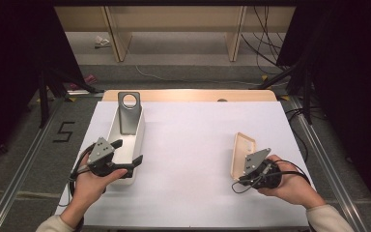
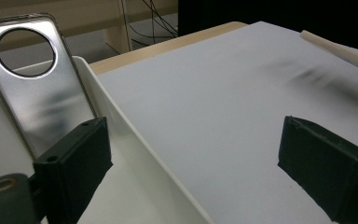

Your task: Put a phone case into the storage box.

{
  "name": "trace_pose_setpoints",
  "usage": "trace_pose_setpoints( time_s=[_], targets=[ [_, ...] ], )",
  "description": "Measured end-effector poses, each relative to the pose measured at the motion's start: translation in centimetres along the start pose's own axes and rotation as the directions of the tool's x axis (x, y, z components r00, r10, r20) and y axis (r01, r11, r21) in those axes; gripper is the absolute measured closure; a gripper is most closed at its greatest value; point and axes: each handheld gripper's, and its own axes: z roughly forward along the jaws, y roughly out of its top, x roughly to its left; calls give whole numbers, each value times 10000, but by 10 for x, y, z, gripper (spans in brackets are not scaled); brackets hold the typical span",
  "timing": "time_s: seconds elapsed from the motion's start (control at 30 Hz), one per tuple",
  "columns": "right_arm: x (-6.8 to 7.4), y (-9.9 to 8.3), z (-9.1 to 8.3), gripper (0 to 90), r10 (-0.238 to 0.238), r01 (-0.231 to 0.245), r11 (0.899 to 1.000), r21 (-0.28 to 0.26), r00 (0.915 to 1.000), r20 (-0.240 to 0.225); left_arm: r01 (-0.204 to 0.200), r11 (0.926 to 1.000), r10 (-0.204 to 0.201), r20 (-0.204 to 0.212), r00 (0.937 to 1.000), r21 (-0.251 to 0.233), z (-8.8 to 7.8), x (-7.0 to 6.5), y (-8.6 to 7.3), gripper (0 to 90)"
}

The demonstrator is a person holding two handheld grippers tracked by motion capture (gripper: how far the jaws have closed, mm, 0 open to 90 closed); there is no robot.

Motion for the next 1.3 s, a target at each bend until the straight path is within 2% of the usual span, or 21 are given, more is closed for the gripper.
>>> trace_pose_setpoints(
  time_s=[0.1, 0.37, 0.67, 1.07, 1.3],
  targets=[
    [0, 4, 0, 877, -36, 35, 9996, -265, 10000, -14, 1, 10000, -1, 4, 10000, -21, 0, -1, 0, 89],
    [-2, 14, 6, 877, -56, 53, 9984, -561, 10000, -47, -6, 10000, 6, 37, 10000, -27, 1, -1, 1, 91],
    [0, 31, 11, 877, -155, 151, 9928, -1191, 9999, -26, 0, 10000, 0, 44, 10000, -16, 1, -2, 1, 91],
    [1, 47, 16, 877, -214, 193, 9869, -1603, 9997, -110, -24, 10000, 24, 67, 10000, -2, 3, -3, 1, 94],
    [3, 58, 19, 877, -346, 309, 9833, -1796, 9992, -175, -21, 9999, 23, 138, 9999, -105, 5, -5, 10, 104]
  ],
)
